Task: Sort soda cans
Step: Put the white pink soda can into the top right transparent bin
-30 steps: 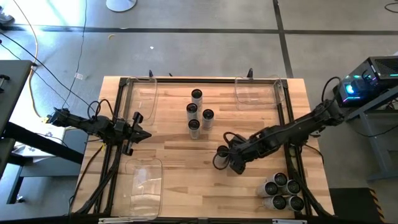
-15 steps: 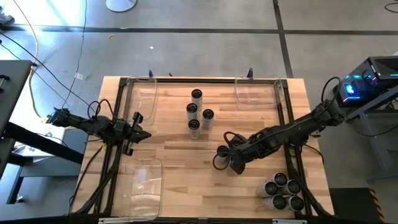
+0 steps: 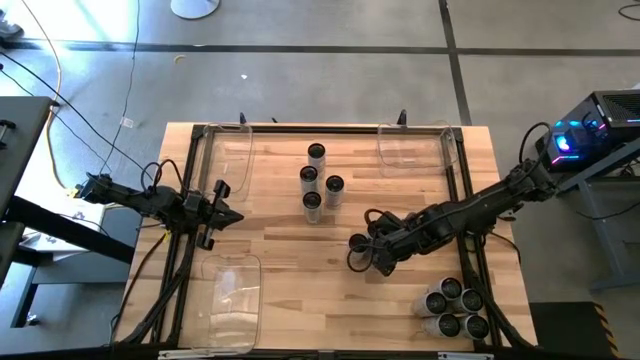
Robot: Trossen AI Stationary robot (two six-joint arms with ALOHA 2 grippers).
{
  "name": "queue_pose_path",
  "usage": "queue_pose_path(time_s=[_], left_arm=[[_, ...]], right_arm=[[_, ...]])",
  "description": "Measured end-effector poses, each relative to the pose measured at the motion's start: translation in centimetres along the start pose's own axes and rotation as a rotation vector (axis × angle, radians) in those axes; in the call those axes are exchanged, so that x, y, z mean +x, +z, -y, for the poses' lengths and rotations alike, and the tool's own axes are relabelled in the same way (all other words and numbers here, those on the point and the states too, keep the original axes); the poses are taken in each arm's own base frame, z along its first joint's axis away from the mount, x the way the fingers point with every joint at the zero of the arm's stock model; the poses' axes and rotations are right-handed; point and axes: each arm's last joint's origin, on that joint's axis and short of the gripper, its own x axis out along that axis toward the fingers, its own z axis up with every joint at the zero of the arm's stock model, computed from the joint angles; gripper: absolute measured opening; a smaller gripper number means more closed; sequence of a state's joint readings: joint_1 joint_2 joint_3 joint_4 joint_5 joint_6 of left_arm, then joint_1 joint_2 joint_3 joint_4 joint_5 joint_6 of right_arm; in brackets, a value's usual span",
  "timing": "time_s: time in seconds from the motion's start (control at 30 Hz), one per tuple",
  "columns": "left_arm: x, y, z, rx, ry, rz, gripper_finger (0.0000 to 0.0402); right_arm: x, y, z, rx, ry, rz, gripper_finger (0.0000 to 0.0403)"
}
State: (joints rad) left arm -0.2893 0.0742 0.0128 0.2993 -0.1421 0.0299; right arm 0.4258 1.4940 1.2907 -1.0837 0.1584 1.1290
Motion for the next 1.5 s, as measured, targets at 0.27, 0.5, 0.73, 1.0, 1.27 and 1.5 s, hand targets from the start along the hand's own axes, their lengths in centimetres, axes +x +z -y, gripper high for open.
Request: queue_pose_path(time_s=[0.27,0.5,0.73,1.0,1.27,1.5], left_arm=[[0.0,0.0,0.0,0.001,0.000,-0.004,0.0000],[0.0,0.0,0.0,0.000,0.000,-0.003,0.0000],[0.0,0.0,0.0,0.000,0.000,-0.004,0.0000],[0.0,-0.1,0.0,-0.002,0.000,-0.008,0.0000],[0.0,-0.2,0.0,0.000,-0.001,-0.015,0.0000],[0.0,-0.2,0.0,0.000,0.000,-0.017,0.0000]], right_arm=[[-0.3,-0.6,0.7,0.003,-0.092,-0.007,0.0316],[-0.6,-0.7,1.2,0.004,-0.132,-0.021,0.0316],[-3.0,-0.4,1.2,-0.029,-0.191,0.044,0.0316],[-2.2,-0.7,0.4,-0.130,-0.143,0.115,0.0316],[-1.3,-0.8,0.6,-0.134,-0.129,0.064,0.0316],[-1.1,-0.8,0.4,-0.141,-0.129,0.061,0.0316]])
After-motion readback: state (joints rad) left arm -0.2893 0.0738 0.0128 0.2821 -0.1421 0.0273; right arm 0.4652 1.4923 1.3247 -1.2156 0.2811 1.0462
